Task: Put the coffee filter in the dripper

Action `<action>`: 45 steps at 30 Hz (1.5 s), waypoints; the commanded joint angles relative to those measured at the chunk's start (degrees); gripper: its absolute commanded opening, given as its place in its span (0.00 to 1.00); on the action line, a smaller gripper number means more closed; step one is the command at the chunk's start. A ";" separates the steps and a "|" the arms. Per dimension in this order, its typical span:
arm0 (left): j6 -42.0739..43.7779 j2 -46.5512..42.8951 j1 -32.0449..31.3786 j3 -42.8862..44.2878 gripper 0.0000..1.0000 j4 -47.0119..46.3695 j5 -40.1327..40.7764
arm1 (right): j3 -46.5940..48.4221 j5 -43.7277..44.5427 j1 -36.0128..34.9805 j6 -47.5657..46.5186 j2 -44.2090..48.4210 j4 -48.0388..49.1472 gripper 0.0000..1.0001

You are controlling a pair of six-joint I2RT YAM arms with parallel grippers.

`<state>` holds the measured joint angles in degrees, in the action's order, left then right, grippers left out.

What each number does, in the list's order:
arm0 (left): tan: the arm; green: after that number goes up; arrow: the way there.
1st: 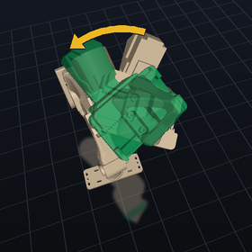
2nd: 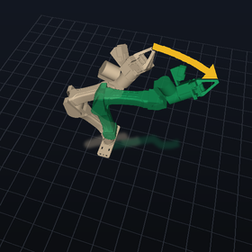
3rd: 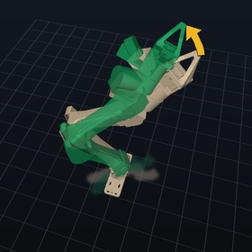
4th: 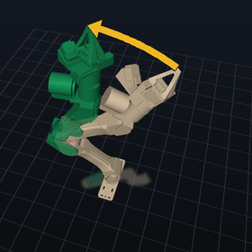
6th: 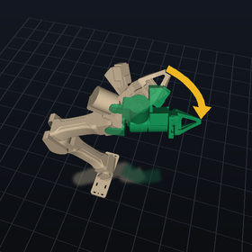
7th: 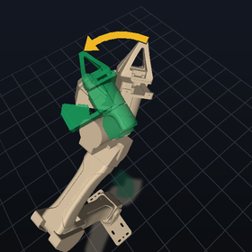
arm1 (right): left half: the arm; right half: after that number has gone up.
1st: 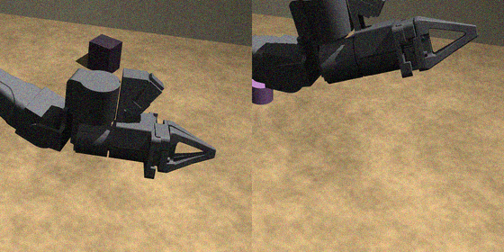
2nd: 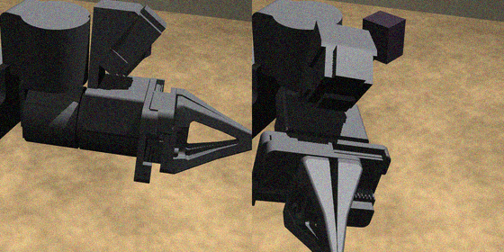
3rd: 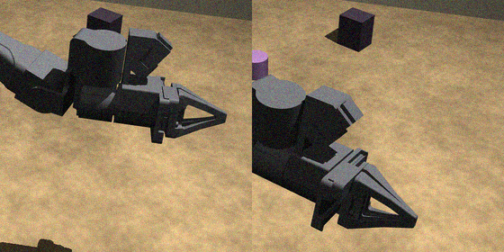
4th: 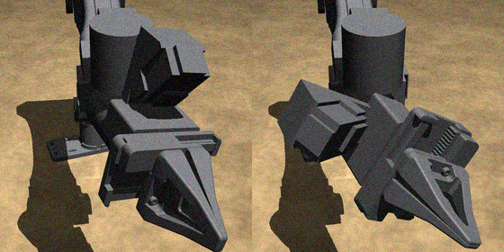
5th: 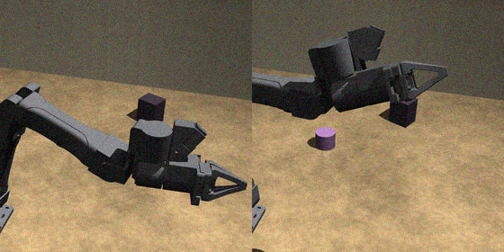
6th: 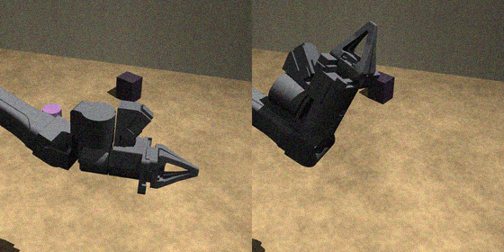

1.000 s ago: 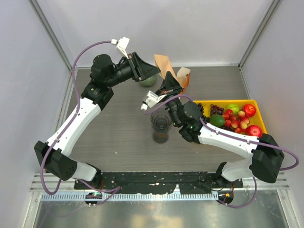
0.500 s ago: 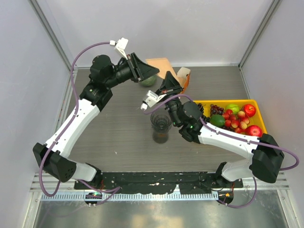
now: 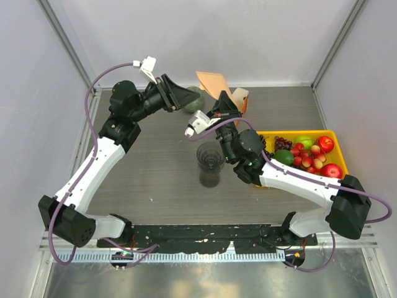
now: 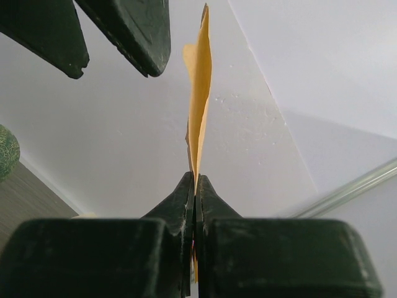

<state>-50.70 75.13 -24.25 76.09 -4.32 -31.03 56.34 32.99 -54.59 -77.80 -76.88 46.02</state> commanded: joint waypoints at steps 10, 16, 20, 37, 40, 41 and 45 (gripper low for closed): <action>-2.74 0.01 0.08 2.48 0.43 -8.96 -2.72 | 0.88 -0.21 0.01 -0.25 1.38 2.23 0.05; -2.56 0.98 -0.01 4.15 0.38 -6.67 -0.88 | 0.62 -1.00 0.01 -0.95 0.95 3.63 0.05; -2.92 2.12 -0.18 5.38 0.37 -6.93 -0.70 | 0.27 -1.53 -0.26 -1.39 0.86 3.99 0.05; -4.32 4.32 -0.36 6.87 0.29 -6.67 -0.35 | -0.70 -3.11 -0.43 -3.76 0.33 5.40 0.05; -4.41 4.14 -0.53 6.79 0.31 -7.28 -0.70 | -1.14 -3.28 -0.43 -4.29 0.33 5.13 0.05; -4.32 4.06 -0.62 6.79 0.31 -7.20 -0.62 | -1.23 -3.29 -0.43 -4.46 0.24 5.13 0.05; -4.15 4.14 -0.97 6.79 0.31 -5.88 0.00 | -1.14 -3.99 -0.52 -4.90 -0.20 5.74 0.05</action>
<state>-55.11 79.40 -24.75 80.51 -8.60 -31.51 55.29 30.37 -54.65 -81.21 -76.90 48.05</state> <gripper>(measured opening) 0.314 0.057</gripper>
